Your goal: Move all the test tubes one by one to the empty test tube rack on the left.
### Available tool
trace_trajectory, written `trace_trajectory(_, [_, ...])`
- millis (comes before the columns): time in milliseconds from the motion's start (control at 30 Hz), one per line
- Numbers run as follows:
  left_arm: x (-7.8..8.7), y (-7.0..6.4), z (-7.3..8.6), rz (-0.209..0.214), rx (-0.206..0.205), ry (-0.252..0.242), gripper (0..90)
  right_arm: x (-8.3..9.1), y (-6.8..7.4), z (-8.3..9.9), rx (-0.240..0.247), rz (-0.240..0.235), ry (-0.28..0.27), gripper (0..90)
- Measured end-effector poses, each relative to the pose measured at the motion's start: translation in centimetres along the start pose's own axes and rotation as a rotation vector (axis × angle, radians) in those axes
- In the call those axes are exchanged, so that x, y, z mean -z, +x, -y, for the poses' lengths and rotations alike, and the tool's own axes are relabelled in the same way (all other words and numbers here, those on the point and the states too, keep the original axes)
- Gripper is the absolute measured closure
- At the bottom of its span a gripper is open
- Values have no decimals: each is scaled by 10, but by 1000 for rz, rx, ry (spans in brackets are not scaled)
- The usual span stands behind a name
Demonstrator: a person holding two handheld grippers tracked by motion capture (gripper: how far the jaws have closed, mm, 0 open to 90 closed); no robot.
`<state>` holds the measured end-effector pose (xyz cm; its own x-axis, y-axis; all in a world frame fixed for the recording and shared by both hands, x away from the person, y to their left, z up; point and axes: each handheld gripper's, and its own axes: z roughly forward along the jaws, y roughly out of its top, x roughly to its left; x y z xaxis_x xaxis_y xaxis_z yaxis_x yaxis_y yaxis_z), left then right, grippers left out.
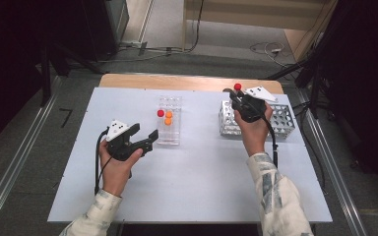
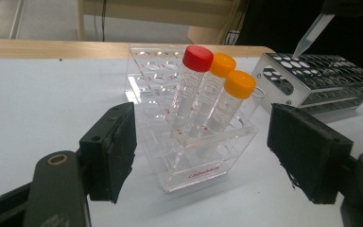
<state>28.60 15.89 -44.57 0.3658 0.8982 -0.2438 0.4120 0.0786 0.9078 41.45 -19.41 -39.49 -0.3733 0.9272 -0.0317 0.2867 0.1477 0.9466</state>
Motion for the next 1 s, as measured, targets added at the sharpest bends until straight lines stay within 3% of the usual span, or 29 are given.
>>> trace_trajectory(267, [1, 0, 1, -2, 9, 2, 254, 16, 3, -4, -3, -53, 3, 713])
trace_trajectory(433, [3, 2, 0, -18, 26, -20, 253, 24, 12, 1, 7, -98, 7, 713])
trace_trajectory(1000, [4, -4, 2, -12, 8, -14, 254, 44, 49, 19, 65, -224, 32, 713])
